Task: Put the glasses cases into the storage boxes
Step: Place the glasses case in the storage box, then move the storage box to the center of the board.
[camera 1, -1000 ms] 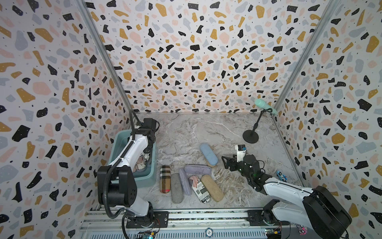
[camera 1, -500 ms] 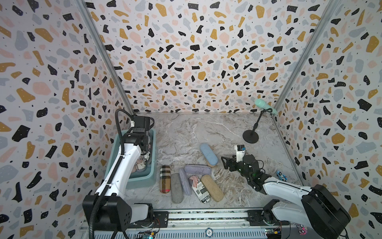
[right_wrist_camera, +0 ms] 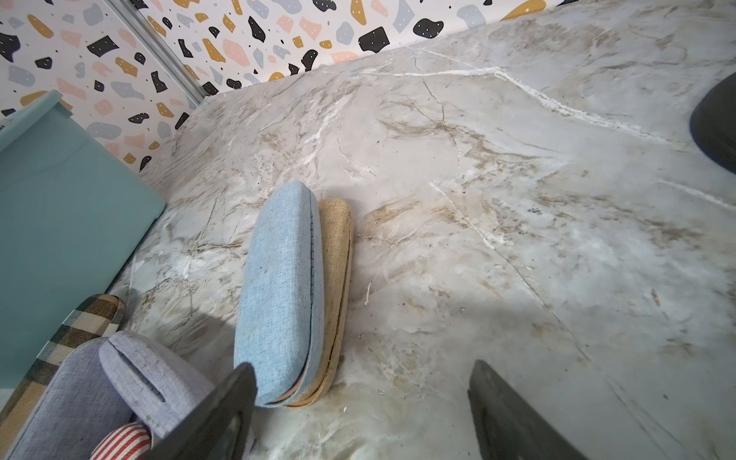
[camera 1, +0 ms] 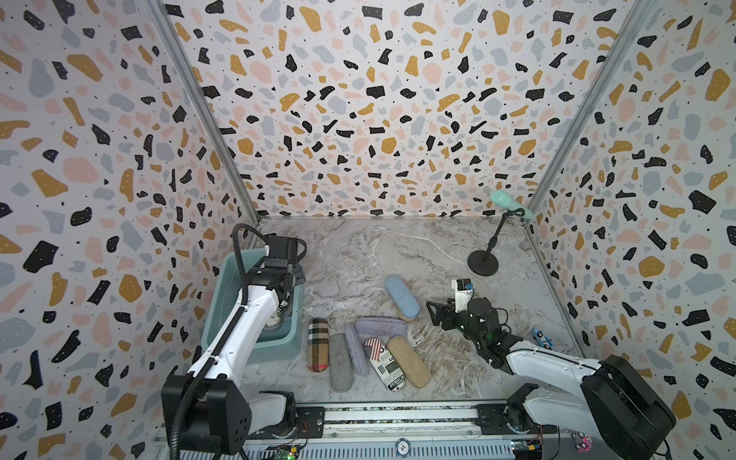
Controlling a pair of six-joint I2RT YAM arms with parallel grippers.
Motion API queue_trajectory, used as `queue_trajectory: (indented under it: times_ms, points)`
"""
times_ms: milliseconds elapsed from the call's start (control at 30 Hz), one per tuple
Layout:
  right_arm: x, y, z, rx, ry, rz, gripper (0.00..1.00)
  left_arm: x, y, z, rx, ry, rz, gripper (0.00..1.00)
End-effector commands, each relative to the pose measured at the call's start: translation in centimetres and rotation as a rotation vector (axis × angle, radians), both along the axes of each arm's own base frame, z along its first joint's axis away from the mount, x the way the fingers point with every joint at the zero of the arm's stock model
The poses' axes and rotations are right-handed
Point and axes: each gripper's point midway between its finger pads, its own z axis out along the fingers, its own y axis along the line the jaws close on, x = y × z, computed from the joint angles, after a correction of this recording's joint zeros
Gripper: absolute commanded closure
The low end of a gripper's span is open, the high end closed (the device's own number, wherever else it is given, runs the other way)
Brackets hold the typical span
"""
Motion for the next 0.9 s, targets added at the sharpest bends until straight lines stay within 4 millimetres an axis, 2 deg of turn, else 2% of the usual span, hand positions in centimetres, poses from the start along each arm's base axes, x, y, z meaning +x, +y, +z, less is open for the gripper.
queue_trajectory:
  times_ms: [0,133,267,467,567,700,867]
  points:
    - [0.6,0.5,2.4,0.033,-0.047,-0.003,0.15,-0.5,-2.5,-0.7,-0.050,0.008,-0.056,0.29]
    - [0.6,0.6,2.1,0.035,-0.040,0.003,0.15,-0.7,-4.0,-2.6,-0.086,0.023,-0.103,0.31]
    - [0.6,0.7,2.0,0.033,-0.036,0.005,0.16,-1.3,-3.4,-3.7,-0.035,0.056,-0.066,0.35]
    - [0.6,0.9,1.9,0.037,-0.031,0.011,0.19,-0.8,-5.7,-2.8,-0.082,0.006,-0.153,0.60]
    - [0.6,1.0,1.9,0.037,-0.029,0.013,0.20,-0.4,-6.6,-2.9,-0.087,0.012,-0.195,0.72]
    - [0.7,0.8,1.9,0.036,-0.031,0.006,0.20,0.0,-8.4,-3.2,-0.089,0.014,-0.255,0.79]
    - [0.7,0.8,1.9,0.034,-0.030,0.007,0.21,1.4,-10.6,-2.0,-0.098,-0.041,-0.328,0.85]
